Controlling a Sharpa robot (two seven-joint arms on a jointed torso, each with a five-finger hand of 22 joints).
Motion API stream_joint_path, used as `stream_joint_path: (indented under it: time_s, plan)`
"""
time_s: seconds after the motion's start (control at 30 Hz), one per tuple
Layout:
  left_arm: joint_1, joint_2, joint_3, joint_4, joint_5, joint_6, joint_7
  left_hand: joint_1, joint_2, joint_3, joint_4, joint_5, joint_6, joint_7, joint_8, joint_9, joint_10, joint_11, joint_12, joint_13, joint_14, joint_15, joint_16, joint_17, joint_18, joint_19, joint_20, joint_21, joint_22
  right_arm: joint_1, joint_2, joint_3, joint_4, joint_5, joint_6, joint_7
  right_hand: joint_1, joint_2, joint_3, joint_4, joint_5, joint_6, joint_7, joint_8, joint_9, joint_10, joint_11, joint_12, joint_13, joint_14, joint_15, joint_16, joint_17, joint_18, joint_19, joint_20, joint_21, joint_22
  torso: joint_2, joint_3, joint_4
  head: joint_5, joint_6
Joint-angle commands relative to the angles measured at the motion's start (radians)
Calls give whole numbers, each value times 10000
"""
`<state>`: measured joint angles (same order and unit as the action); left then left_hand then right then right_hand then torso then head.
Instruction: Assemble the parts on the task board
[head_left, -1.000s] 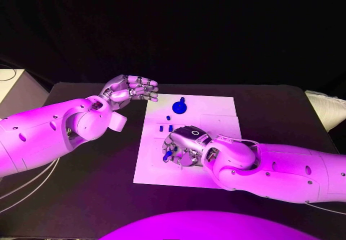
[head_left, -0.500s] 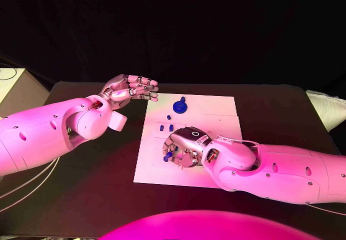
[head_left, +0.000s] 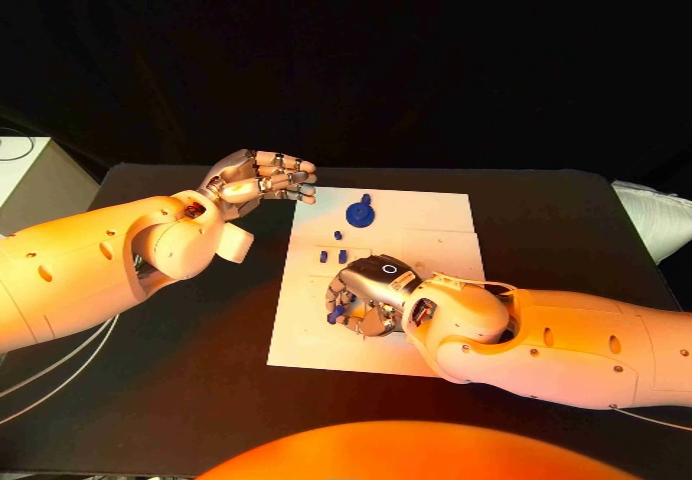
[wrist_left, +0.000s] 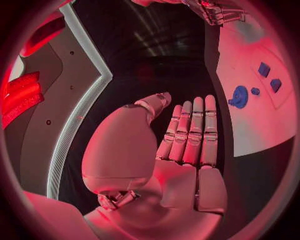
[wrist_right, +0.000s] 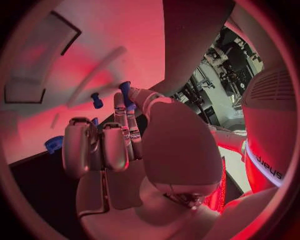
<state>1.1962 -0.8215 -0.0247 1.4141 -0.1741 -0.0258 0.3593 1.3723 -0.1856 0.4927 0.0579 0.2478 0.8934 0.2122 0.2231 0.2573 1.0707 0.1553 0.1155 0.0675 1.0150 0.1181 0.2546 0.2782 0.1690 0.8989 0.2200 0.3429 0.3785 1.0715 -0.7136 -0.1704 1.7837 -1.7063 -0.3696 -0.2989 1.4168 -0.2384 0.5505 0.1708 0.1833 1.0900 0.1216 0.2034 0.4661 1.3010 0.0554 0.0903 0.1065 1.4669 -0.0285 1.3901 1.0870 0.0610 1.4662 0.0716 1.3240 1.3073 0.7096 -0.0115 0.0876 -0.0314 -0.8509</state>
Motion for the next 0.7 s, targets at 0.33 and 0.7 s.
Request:
stream_joint_path:
  time_s: [0.33, 0.7]
  plan:
    - [3, -32, 5, 51, -22, 142, 24, 65, 1, 38, 12, 9, -2, 44, 24, -12, 23, 75, -35, -5, 70, 12, -60, 9, 110, 59, -18, -56, -16, -30, 102, -33, -83, -310, 403, 5, -557, -459, -294, 112, -270, -747, 97, -490, -213, -459, 111, -186, -13, 53, 125, -176, -370, 16, 114, 92, -341, 485, -11, -5, 1, 8, -21]
    - [3, -47, 5, 60, -23, 160, -1, 61, 2, 36, 19, 6, 0, 46, 23, -18, 24, 77, -39, -5, 70, 14, -68, 17, 107, 68, -19, -67, -22, -29, 104, -41, -77, -218, 122, 195, -684, -472, -616, 146, -722, -1118, 106, -754, -316, -615, 83, -18, 63, 62, 105, -167, -362, 28, 109, 93, -393, 469, -12, -3, -4, 13, -13]
